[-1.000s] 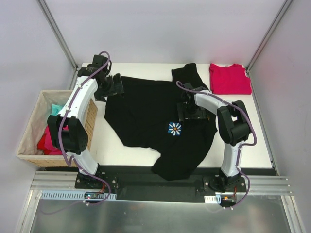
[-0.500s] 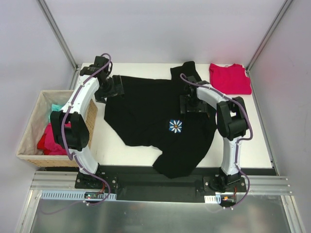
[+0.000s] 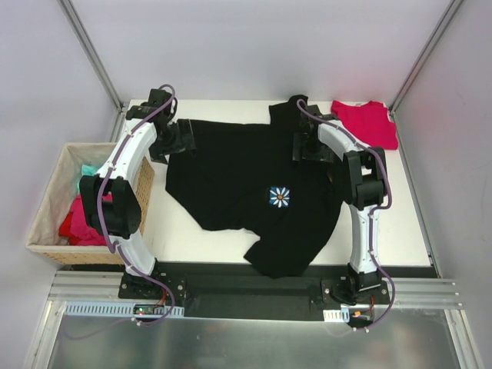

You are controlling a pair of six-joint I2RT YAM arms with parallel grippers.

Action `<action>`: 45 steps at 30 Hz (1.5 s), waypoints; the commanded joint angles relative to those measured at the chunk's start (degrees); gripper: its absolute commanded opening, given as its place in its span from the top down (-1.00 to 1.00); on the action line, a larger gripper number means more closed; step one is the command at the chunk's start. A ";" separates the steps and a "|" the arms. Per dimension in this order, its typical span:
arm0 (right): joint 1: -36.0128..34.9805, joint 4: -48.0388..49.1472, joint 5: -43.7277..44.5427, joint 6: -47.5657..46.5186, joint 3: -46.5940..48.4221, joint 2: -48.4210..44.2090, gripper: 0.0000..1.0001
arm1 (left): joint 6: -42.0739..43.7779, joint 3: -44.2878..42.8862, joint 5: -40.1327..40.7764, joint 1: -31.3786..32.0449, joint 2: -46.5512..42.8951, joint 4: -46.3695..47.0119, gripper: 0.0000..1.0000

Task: Fold and stack the t-shirts

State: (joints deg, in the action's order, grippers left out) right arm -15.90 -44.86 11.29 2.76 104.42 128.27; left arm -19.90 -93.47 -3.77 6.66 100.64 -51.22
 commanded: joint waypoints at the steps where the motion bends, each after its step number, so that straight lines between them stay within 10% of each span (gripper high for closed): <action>1: 0.52 -2.77 0.93 -0.22 5.00 2.16 -0.93 | 1.18 -0.13 1.75 -0.50 -0.27 0.16 -0.98; 21: -14.59 11.62 5.16 1.19 -28.91 -27.09 -0.96 | -0.05 5.40 -1.68 -0.42 -4.75 2.79 -0.98; 45: -14.77 13.84 -3.82 2.69 -27.44 -12.61 -0.95 | 0.39 6.99 -0.27 -0.42 -5.63 3.67 -0.98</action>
State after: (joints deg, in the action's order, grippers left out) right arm -30.52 -32.75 7.18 4.84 75.37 110.65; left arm -19.97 -86.32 -4.43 6.63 94.94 -47.79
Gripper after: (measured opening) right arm 0.974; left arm 0.991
